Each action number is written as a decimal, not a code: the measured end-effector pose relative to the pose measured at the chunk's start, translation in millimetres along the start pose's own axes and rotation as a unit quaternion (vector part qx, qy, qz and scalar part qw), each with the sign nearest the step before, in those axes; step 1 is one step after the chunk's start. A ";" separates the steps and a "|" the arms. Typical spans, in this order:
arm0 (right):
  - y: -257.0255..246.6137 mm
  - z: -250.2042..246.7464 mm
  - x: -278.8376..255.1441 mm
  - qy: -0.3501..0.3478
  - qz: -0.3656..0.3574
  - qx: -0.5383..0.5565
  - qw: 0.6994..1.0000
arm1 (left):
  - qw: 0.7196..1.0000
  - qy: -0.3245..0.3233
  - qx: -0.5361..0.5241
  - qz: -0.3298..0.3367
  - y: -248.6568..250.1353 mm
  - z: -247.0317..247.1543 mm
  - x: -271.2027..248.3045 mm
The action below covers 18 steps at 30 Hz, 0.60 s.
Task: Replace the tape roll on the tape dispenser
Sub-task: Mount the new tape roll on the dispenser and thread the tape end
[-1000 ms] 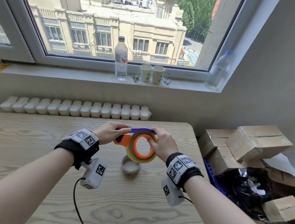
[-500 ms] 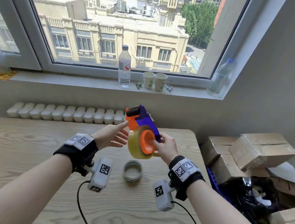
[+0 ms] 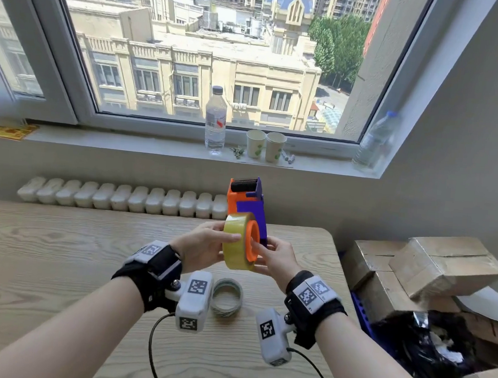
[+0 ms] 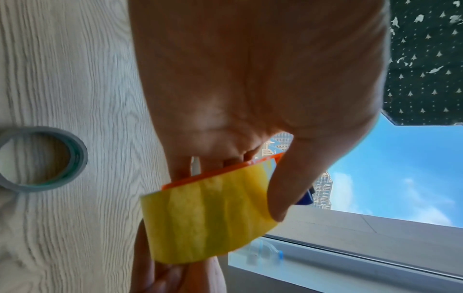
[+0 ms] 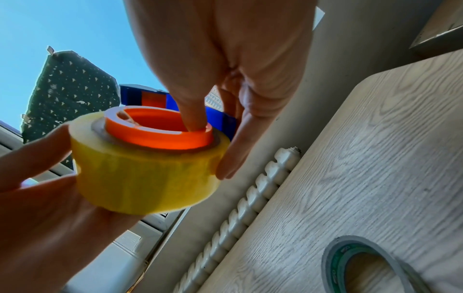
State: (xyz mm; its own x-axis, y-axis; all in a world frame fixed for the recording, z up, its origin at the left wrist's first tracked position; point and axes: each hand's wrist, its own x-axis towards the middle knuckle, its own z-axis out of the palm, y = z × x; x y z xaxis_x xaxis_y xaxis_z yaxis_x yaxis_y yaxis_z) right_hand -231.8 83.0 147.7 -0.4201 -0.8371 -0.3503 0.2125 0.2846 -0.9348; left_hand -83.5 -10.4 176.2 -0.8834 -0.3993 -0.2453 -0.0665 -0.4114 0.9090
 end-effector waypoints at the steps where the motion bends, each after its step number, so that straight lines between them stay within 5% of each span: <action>1: -1.3 0.3 -0.4 -0.002 -0.001 0.000 1.000 | 1.000 0.004 -0.009 0.005 -0.6 1.1 1.0; 4: -4.4 0.2 0.6 0.013 -0.020 -0.021 0.999 | 0.999 0.033 -0.033 0.026 -0.6 6.0 2.3; 9: -12.8 -3.9 1.6 0.132 -0.145 -0.125 0.973 | 0.996 0.076 -0.007 0.044 -0.6 7.1 2.3; 14: -21.6 4.3 -5.1 -0.052 -0.052 0.031 0.997 | 0.989 0.116 0.054 0.072 -7.5 18.2 7.8; 18: -21.9 5.4 -7.4 -0.100 -0.057 0.102 0.988 | 0.987 0.115 0.080 0.076 -9.6 19.4 7.6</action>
State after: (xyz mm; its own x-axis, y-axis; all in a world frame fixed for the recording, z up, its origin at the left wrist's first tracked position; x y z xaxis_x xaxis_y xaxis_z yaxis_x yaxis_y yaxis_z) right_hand -228.5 80.5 171.1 -0.2727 -0.9397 -0.2065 0.3566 0.1006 -0.9288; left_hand -98.5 6.4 172.2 -0.7608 -0.6301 -0.1554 -0.0297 -0.2054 0.9782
